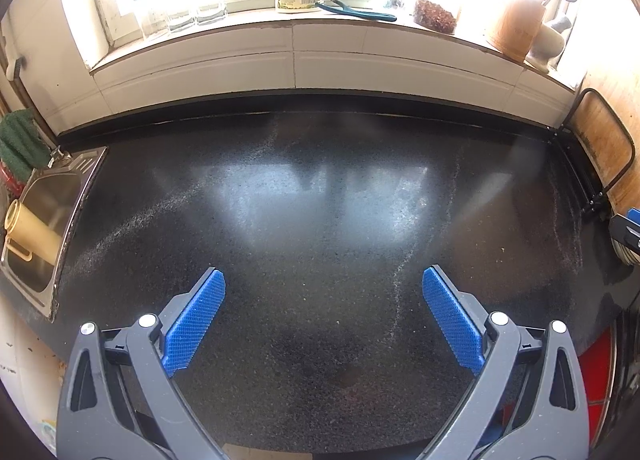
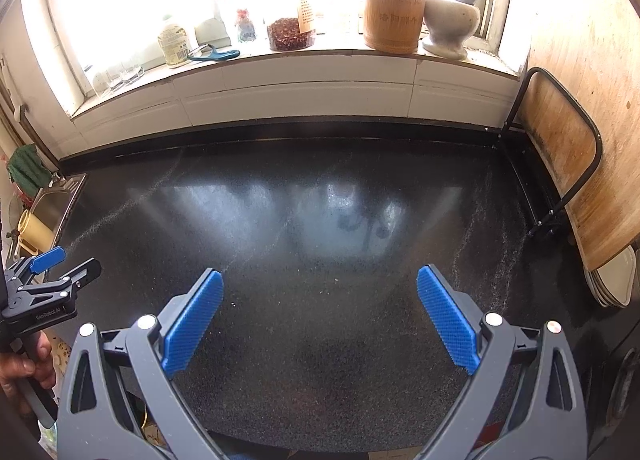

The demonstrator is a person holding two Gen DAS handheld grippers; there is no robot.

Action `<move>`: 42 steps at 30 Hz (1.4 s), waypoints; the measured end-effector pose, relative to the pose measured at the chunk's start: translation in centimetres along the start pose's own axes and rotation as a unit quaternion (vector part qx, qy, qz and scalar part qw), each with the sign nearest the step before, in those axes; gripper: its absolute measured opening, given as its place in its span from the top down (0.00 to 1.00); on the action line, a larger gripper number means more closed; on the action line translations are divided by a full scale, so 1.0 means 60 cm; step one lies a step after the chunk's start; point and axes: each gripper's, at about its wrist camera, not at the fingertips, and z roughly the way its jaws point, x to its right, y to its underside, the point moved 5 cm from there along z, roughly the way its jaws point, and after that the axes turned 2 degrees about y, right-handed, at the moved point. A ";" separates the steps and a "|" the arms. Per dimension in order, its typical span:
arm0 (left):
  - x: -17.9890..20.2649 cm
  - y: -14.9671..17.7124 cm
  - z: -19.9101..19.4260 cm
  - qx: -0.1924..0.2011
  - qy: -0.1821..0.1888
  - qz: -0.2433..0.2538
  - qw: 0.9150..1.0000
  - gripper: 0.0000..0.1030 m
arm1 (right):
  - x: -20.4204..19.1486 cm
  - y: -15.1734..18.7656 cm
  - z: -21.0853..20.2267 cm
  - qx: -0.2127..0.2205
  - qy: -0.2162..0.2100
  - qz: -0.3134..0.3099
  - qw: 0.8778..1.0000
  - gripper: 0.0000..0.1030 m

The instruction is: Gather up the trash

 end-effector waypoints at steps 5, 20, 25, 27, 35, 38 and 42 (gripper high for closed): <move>-0.004 -0.001 0.001 -0.001 0.000 0.000 1.000 0.07 | -0.002 -0.001 0.004 -0.002 -0.002 -0.001 1.000 0.08; -0.005 -0.004 0.008 -0.003 -0.001 -0.001 1.000 0.07 | -0.002 -0.006 0.012 -0.008 -0.004 -0.003 1.000 0.08; -0.006 -0.004 0.010 -0.004 -0.003 0.000 1.000 0.07 | -0.002 -0.008 0.013 -0.007 -0.005 -0.001 1.000 0.08; -0.006 -0.004 0.011 -0.004 -0.003 0.000 1.000 0.07 | -0.002 -0.009 0.015 -0.008 -0.005 -0.003 1.000 0.08; -0.008 -0.003 0.016 -0.007 -0.007 0.002 1.000 0.07 | -0.001 -0.013 0.021 -0.009 -0.009 -0.003 1.000 0.08; -0.007 -0.003 0.016 -0.005 -0.009 0.005 1.000 0.07 | 0.000 -0.016 0.025 -0.010 -0.011 -0.004 1.000 0.08; -0.006 -0.004 0.017 -0.001 -0.013 0.010 1.000 0.07 | 0.000 -0.019 0.031 -0.012 -0.011 -0.005 1.000 0.08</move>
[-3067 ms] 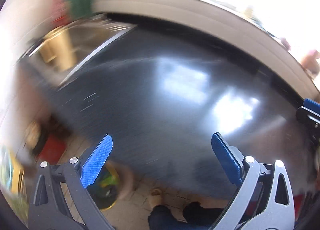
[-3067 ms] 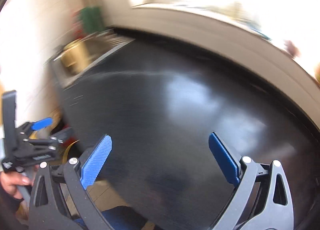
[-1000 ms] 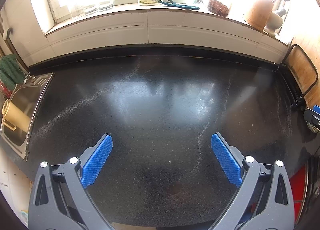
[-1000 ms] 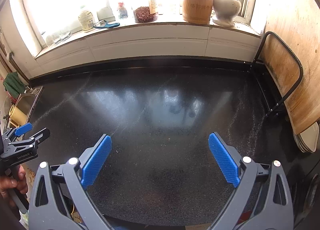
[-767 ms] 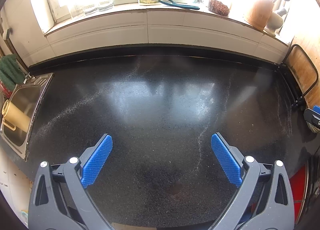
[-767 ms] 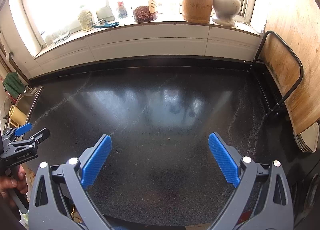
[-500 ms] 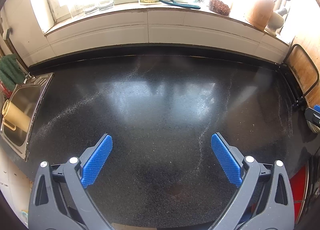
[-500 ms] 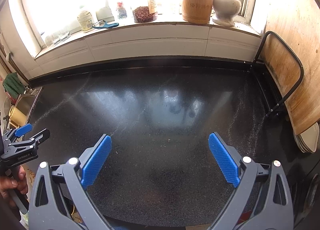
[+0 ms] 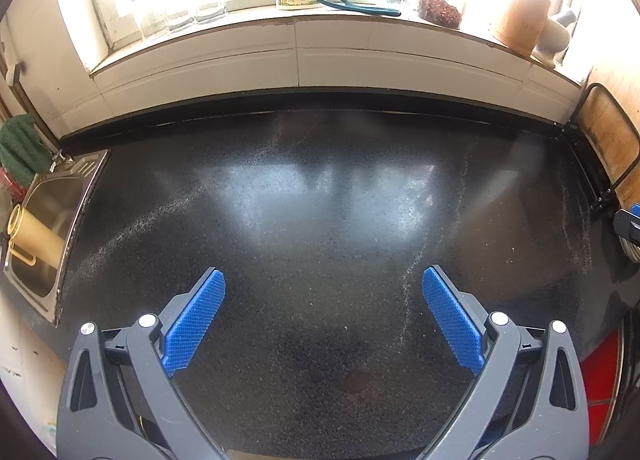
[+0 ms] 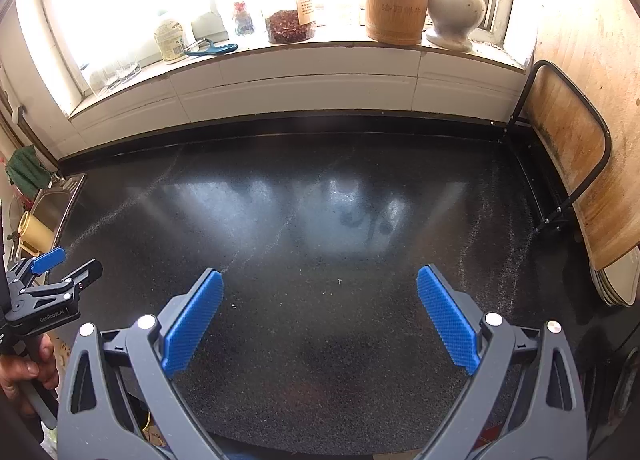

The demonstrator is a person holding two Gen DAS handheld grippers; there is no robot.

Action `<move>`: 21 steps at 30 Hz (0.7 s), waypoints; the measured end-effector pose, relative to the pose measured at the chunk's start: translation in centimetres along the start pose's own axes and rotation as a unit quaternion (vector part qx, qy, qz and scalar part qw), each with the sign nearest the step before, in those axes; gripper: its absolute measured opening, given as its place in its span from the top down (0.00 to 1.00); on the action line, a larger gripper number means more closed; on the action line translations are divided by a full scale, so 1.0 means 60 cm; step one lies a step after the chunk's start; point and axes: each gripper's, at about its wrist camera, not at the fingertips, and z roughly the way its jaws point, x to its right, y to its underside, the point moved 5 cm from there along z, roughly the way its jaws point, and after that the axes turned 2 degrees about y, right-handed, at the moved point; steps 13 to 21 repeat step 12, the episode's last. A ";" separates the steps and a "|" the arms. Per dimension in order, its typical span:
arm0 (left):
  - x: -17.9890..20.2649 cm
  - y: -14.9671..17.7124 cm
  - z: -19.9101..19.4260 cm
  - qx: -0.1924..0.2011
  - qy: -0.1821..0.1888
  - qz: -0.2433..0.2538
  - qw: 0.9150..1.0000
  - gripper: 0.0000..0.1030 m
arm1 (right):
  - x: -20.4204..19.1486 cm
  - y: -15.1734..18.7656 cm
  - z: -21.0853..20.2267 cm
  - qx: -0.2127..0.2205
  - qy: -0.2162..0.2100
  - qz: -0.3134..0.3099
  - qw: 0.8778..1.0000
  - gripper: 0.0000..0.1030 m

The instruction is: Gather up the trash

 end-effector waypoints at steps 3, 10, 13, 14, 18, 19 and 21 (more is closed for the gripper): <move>0.002 -0.002 0.005 -0.004 0.003 0.002 1.000 0.07 | 0.003 -0.002 0.006 -0.002 0.000 0.000 1.000 0.08; -0.005 0.006 0.059 -0.021 0.005 -0.002 1.000 0.07 | 0.029 0.007 0.046 -0.005 0.002 0.009 1.000 0.08; -0.009 0.013 0.085 -0.020 0.008 0.005 1.000 0.07 | 0.043 0.015 0.064 -0.005 0.002 0.014 1.000 0.08; -0.009 0.013 0.085 -0.020 0.008 0.005 1.000 0.07 | 0.043 0.015 0.064 -0.005 0.002 0.014 1.000 0.08; -0.009 0.013 0.085 -0.020 0.008 0.005 1.000 0.07 | 0.043 0.015 0.064 -0.005 0.002 0.014 1.000 0.08; -0.009 0.013 0.085 -0.020 0.008 0.005 1.000 0.07 | 0.043 0.015 0.064 -0.005 0.002 0.014 1.000 0.08; -0.009 0.013 0.085 -0.020 0.008 0.005 1.000 0.07 | 0.043 0.015 0.064 -0.005 0.002 0.014 1.000 0.08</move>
